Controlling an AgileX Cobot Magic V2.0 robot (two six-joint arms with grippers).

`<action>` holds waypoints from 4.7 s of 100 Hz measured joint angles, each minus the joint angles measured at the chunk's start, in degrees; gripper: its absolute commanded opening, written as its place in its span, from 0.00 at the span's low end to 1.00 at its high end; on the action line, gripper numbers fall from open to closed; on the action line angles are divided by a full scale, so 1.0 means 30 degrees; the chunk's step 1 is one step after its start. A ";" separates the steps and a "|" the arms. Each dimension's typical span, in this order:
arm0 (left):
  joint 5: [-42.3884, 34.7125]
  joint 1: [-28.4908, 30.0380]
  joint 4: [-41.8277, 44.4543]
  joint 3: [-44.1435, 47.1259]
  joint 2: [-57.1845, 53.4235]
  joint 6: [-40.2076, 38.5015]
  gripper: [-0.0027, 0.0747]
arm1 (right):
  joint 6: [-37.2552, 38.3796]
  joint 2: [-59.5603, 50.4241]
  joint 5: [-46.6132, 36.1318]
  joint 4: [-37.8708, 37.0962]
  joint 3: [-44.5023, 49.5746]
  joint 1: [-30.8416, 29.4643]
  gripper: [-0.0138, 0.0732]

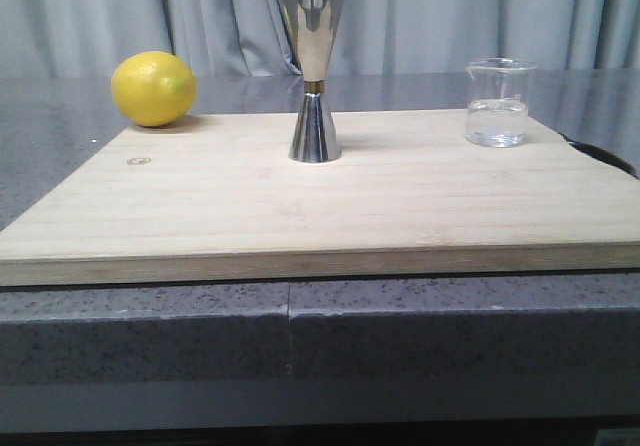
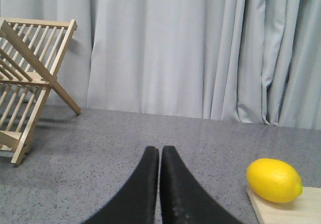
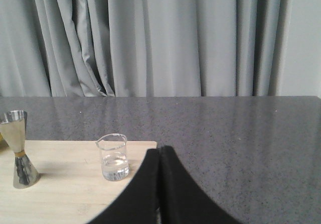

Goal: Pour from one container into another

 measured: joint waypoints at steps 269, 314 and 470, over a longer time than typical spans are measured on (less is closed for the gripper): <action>1.1284 -0.4430 -0.1448 -0.8177 0.9150 0.3458 0.60 | -0.0013 0.7234 0.0595 -0.0593 -0.2626 0.0000 0.85; 1.0910 -0.5327 -0.5660 -1.0594 1.5727 0.8763 0.60 | -0.0013 0.7234 0.0595 -0.0593 -0.2626 0.0000 0.85; 1.5521 -0.5491 -3.3184 -0.9032 3.0074 4.1567 0.60 | -0.0013 0.7234 0.0595 -0.0593 -0.2626 0.0000 0.85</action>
